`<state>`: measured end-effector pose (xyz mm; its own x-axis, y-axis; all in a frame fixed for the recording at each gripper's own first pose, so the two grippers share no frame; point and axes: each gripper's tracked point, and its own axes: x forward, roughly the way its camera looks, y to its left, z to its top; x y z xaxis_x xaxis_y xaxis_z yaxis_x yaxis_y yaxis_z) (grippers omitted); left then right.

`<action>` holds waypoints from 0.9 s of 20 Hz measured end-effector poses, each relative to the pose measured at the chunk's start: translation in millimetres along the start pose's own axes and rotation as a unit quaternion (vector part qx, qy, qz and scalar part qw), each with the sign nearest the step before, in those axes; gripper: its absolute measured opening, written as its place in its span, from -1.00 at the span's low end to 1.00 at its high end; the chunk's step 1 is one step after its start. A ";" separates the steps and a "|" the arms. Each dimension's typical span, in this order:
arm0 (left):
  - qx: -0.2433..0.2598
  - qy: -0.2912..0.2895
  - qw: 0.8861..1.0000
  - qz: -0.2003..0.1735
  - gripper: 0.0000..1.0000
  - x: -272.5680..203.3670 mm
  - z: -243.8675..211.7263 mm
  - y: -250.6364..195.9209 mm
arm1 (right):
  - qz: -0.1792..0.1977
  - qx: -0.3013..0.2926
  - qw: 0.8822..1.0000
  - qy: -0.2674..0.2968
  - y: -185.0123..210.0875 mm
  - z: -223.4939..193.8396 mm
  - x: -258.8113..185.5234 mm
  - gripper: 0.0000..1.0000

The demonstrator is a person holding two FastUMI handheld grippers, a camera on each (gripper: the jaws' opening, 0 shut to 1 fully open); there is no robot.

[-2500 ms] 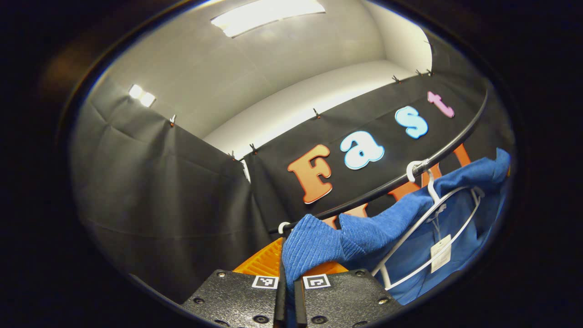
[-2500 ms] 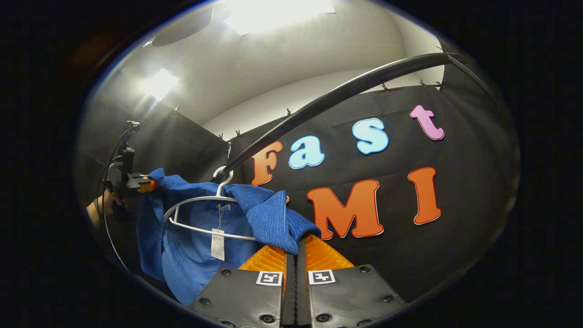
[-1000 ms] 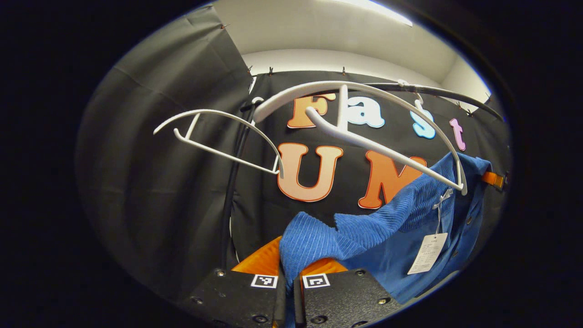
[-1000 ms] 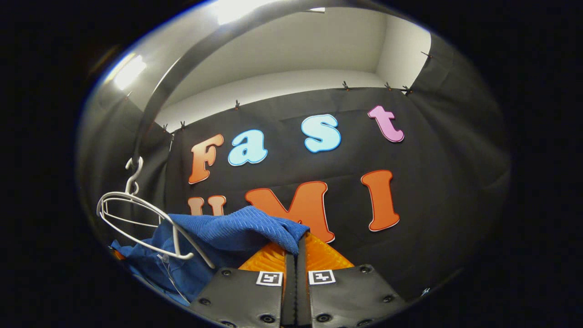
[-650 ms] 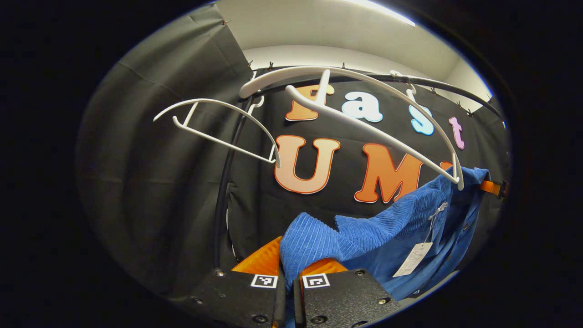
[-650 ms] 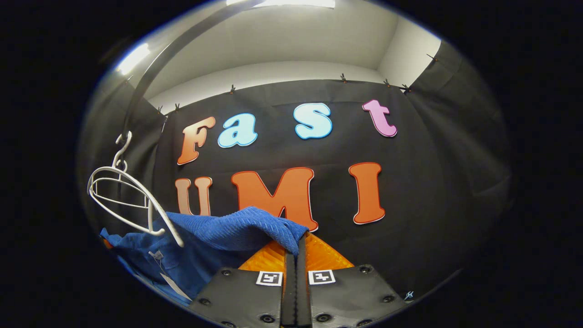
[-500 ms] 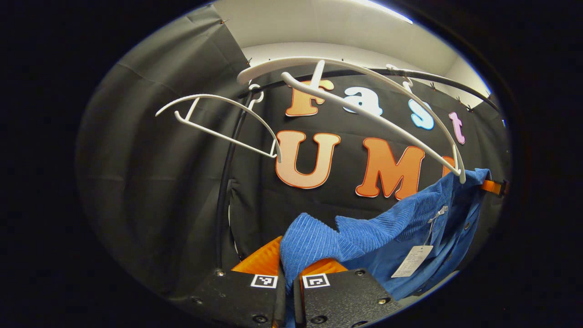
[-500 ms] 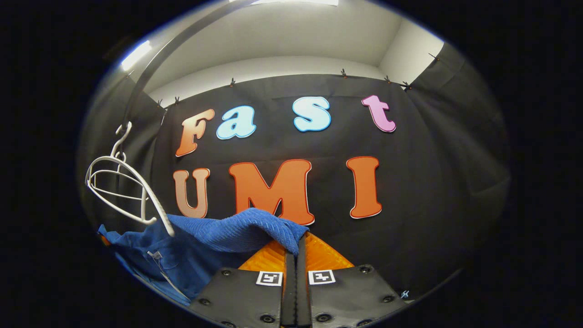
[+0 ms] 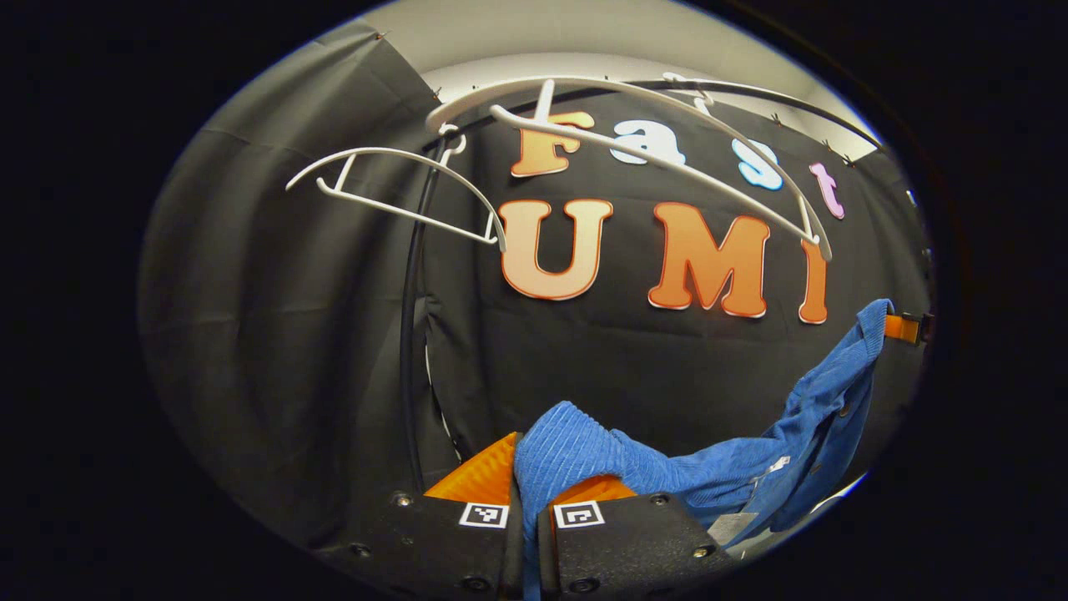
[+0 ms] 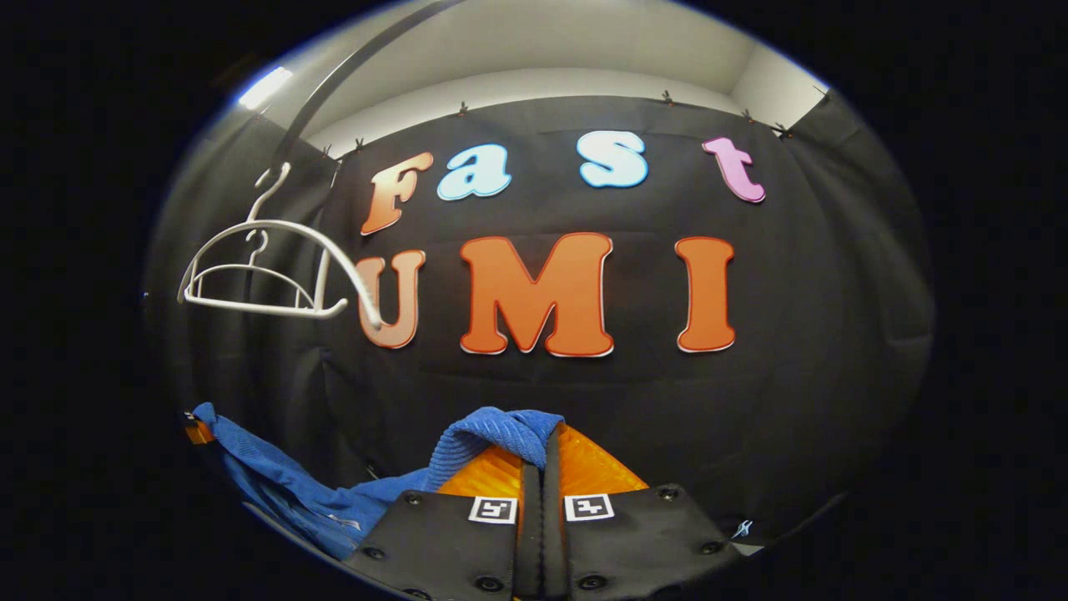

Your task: Grasp the clothes on the hanger with both hands and then place them into the laundry hamper below.

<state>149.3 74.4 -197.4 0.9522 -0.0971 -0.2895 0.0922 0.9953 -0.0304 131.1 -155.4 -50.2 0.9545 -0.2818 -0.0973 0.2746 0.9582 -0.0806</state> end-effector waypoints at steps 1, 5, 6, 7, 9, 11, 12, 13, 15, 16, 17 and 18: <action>0.004 0.012 1.000 -0.005 -0.87 -2.8 -9.2 -5.3 | 0.016 0.001 1.000 0.016 10.8 -11.9 3.7 -0.84; 0.016 0.060 0.998 -0.024 -0.87 -8.5 -50.3 -26.5 | 0.068 0.006 0.994 0.085 57.5 -68.4 2.2 -0.85; 0.013 0.071 0.997 -0.032 -0.86 -7.8 -60.4 -34.6 | 0.079 0.005 0.992 0.100 68.0 -82.6 2.6 -0.84; 0.010 0.085 0.996 -0.039 -0.86 -6.2 -70.4 -42.0 | 0.090 0.004 0.989 0.116 79.3 -97.4 2.7 -0.84; 0.001 0.117 0.992 -0.051 -0.86 -5.9 -95.3 -54.5 | 0.112 0.003 0.982 0.150 101.9 -127.5 2.5 -0.84; -0.015 0.150 0.987 -0.061 -0.86 -3.9 -119.2 -67.9 | 0.133 0.006 0.973 0.190 124.3 -161.0 0.1 -0.84; -0.027 0.166 0.983 -0.066 -0.86 -3.6 -132.2 -74.5 | 0.143 0.007 0.967 0.210 132.9 -178.5 -4.0 -0.84; -0.038 0.188 0.979 -0.070 -0.87 -4.8 -145.8 -80.9 | 0.153 0.009 0.962 0.228 142.6 -197.0 -10.0 -0.84; -0.052 0.233 0.968 -0.076 -0.86 -14.7 -178.5 -89.3 | 0.163 0.008 0.951 0.262 151.5 -227.8 -18.4 -0.84; -0.055 0.249 0.964 -0.075 -0.85 -15.3 -190.2 -92.0 | 0.164 0.008 0.946 0.281 153.2 -243.0 -22.2 -0.84; -0.055 0.266 0.960 -0.072 -0.84 -19.9 -200.9 -93.3 | 0.164 0.012 0.939 0.301 154.3 -258.4 -26.4 -0.84; -0.056 0.284 0.955 -0.069 -0.84 -23.5 -214.8 -92.9 | 0.166 0.022 0.932 0.322 157.8 -271.9 -33.1 -0.84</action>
<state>55.8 -16.3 -393.3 0.6194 -0.2447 -0.7460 0.1440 0.9695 -0.1985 111.4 -8.5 -329.4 0.7243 0.0725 -0.6857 -0.0059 0.9951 0.0991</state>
